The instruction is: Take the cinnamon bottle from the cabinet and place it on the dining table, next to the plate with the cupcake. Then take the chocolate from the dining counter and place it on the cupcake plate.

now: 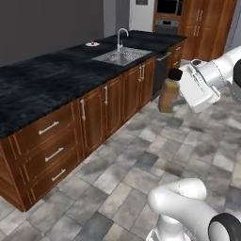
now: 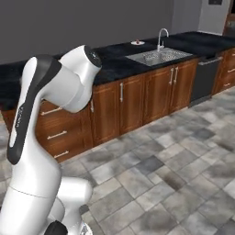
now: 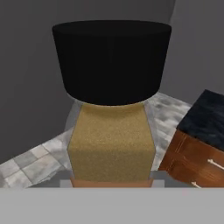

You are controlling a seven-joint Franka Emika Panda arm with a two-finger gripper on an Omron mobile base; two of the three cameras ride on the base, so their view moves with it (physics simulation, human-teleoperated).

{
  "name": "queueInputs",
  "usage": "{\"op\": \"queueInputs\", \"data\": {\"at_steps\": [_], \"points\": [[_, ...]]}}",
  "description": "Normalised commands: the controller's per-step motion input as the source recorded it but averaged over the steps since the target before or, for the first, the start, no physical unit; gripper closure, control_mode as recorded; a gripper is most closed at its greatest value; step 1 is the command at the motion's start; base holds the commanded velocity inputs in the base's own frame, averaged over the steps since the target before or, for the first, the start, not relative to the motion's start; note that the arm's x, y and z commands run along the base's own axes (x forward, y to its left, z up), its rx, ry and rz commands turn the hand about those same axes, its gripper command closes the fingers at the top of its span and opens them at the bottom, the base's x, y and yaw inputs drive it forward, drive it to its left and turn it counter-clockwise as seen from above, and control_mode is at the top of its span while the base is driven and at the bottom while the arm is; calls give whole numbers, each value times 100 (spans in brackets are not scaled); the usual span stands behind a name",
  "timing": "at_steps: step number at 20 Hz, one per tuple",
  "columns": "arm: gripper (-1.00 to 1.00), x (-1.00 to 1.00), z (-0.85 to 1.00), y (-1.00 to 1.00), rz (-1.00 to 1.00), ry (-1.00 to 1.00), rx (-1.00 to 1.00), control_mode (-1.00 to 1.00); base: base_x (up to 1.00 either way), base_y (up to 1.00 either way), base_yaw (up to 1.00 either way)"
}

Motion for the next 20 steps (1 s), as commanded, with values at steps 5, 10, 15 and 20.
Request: {"op": "queueInputs", "data": {"at_steps": [5,10,15,20], "points": [[100,0,0,0,0,0,0,100,71,8,44],[100,0,0,0,0,0,0,100,86,44,9],[100,0,0,0,0,0,0,100,88,61,0],[100,0,0,0,0,0,0,100,75,78,0]]}}
